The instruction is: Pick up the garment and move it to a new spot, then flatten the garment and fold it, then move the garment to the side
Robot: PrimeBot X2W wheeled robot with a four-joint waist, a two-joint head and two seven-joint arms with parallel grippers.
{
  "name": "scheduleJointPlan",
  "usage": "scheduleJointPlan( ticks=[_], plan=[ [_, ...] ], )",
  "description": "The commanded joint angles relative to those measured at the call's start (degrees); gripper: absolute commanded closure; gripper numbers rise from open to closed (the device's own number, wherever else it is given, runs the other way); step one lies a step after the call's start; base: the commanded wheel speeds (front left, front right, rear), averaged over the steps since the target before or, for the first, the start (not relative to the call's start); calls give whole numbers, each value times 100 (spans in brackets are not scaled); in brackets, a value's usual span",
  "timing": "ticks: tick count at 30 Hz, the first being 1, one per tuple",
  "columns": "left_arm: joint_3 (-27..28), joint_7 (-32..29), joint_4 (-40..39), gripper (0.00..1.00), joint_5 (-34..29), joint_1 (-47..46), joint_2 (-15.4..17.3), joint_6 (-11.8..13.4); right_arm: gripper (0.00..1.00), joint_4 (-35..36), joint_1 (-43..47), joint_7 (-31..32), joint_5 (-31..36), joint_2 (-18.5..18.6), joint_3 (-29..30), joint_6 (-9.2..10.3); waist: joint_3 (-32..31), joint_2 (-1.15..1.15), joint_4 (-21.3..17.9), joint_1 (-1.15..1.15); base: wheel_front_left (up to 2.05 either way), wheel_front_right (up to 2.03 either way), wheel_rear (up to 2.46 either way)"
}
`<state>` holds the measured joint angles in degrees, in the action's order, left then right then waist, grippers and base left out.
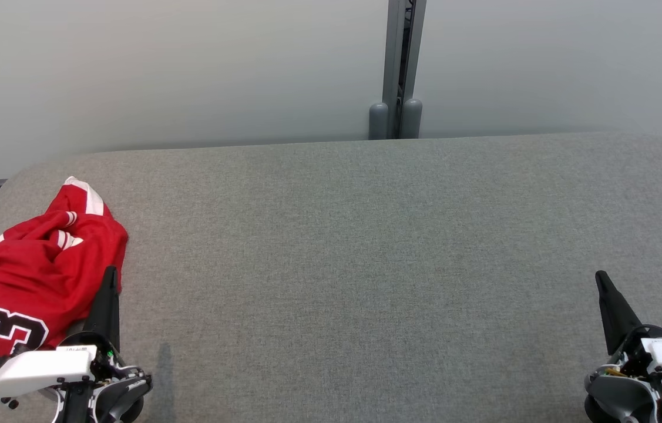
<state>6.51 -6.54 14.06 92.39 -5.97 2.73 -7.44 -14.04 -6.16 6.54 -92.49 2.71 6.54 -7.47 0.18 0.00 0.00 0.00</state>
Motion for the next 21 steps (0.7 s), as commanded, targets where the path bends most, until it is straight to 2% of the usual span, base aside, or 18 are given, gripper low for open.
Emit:
scheduleJointPlan(
  ticks=[1,21],
  plan=[
    [14,-14,1,100,5,-61,30,-18,100,-13,-25,11,16,25,0,-5,0,0,0,0,0,0,0],
    [13,-14,1,100,5,-62,30,-18,100,-13,-25,11,16,25,0,-4,0,0,0,0,0,0,0]
  ],
)
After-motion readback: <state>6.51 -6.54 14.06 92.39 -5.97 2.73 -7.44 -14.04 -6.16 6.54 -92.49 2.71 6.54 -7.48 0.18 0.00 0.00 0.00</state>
